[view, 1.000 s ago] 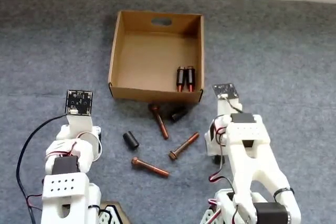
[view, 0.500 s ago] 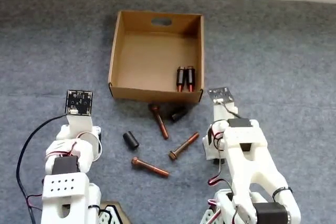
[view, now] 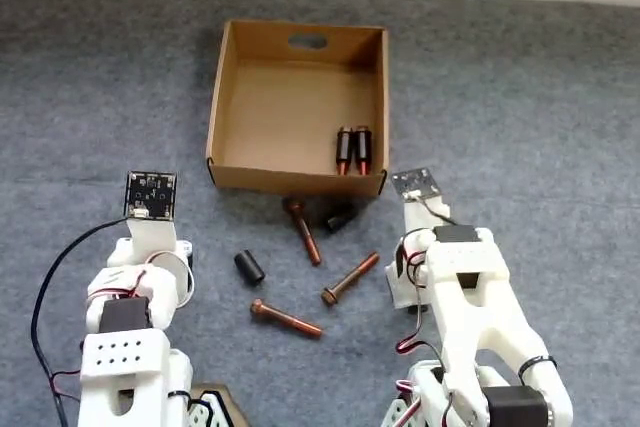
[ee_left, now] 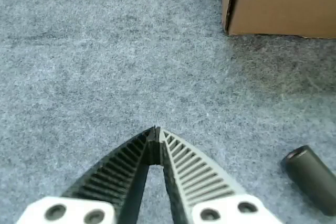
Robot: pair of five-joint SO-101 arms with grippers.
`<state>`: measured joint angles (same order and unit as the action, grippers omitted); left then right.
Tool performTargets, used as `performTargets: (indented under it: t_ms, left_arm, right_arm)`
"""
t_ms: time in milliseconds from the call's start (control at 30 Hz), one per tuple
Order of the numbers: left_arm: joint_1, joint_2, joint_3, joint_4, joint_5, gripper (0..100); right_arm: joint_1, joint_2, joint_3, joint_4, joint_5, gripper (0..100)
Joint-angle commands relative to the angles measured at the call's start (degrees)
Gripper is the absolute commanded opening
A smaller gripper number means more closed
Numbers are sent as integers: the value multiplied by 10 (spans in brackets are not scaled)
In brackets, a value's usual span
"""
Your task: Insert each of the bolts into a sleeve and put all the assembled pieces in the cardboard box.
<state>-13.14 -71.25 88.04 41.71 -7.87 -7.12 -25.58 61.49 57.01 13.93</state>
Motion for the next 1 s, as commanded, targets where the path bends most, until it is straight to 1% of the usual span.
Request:
performTargets:
  t_ms: [0, 167, 267, 300, 367, 533, 667, 800, 967]
  left_arm:
    - [9, -9, -1, -10, -3, 24]
    - [9, -9, -1, -10, -3, 24]
    - [9, -9, -1, -10, -3, 24]
    - [9, -9, -1, -10, -3, 24]
    - [9, -9, -1, -10, -3, 24]
    - [9, -9, -1, -10, -3, 24]
    - [9, -9, -1, -10, -3, 24]
    - [9, -9, -1, -10, -3, 24]
    - [9, -9, -3, -10, -3, 24]
  right_arm:
    - [-7, 0, 0, 5, 5, 113]
    - [-7, 0, 1, 5, 6, 102]
    - [-7, -5, -1, 8, 6, 9]
    - [-7, -7, -4, 15, 6, 2]
    - [-7, -7, -28, 47, 5, 7]
    - [-6, -7, -144, 153, 3, 5]
    - [-6, -17, -195, 189, 3, 5]
    - [-6, -108, -183, 191, 3, 5]
    - [-8, -281, -98, 168, 3, 5]
